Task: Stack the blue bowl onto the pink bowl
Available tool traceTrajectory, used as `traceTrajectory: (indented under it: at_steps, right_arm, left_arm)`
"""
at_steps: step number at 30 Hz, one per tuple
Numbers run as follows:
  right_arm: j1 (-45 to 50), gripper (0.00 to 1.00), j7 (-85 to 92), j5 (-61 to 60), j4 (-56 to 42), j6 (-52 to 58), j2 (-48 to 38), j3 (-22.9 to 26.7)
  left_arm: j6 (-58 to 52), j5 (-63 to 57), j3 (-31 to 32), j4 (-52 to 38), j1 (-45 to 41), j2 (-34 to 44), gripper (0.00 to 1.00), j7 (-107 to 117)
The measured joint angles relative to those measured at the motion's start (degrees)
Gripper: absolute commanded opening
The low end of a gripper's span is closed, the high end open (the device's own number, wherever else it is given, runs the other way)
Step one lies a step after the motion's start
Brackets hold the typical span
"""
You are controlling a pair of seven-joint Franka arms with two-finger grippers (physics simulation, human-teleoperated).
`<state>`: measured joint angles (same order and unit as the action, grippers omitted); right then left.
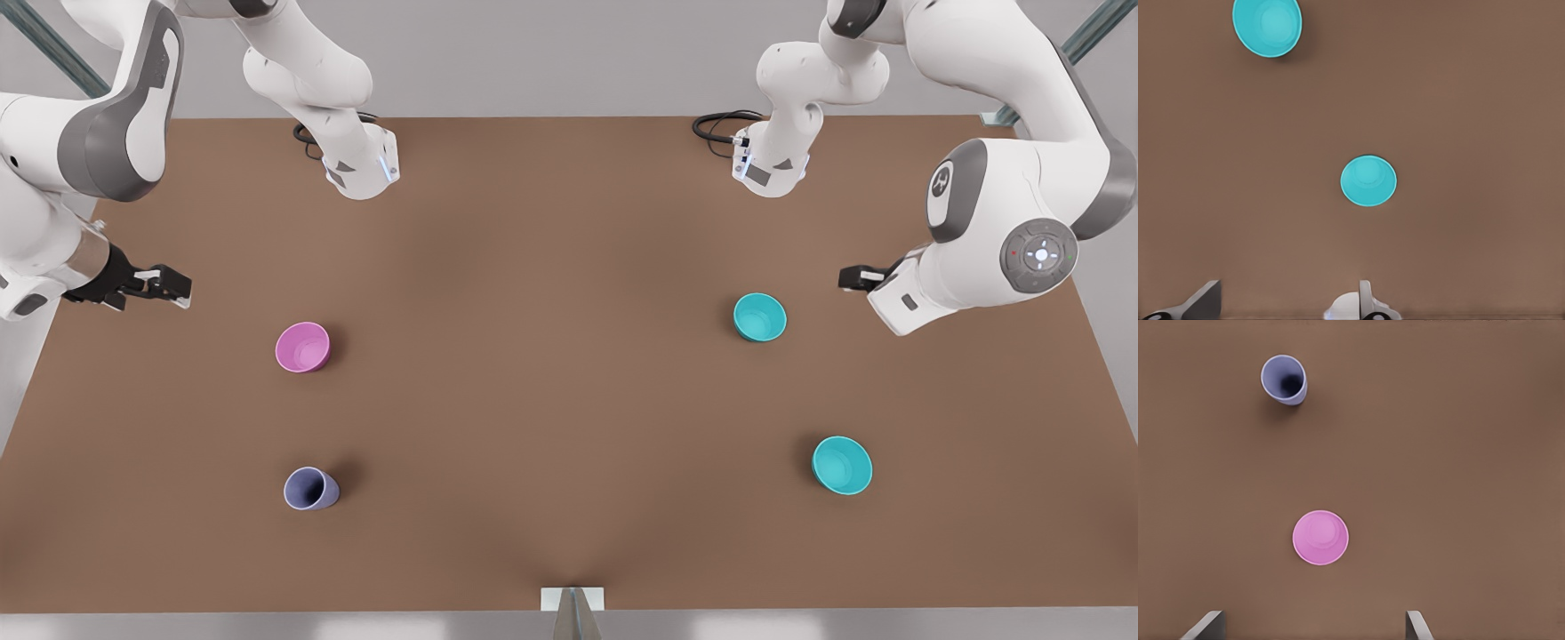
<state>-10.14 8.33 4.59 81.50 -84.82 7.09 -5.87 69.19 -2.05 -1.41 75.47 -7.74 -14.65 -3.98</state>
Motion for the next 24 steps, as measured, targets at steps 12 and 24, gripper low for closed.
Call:
traceTrajectory:
  at_steps: [12,24]
  right_arm:
    - [1.48,1.00,-0.77,-0.71,29.16,-7.63,-5.79,-0.03]
    - [-8.40,1.00,-6.16,-7.15,33.63,-22.51,8.88,0.06]
  left_arm:
    - [-1.13,0.58,0.26,0.07,-0.10,-0.87,1.00,-0.75]
    - [-1.93,0.83,0.33,0.14,-0.17,-0.92,1.00,-1.13]
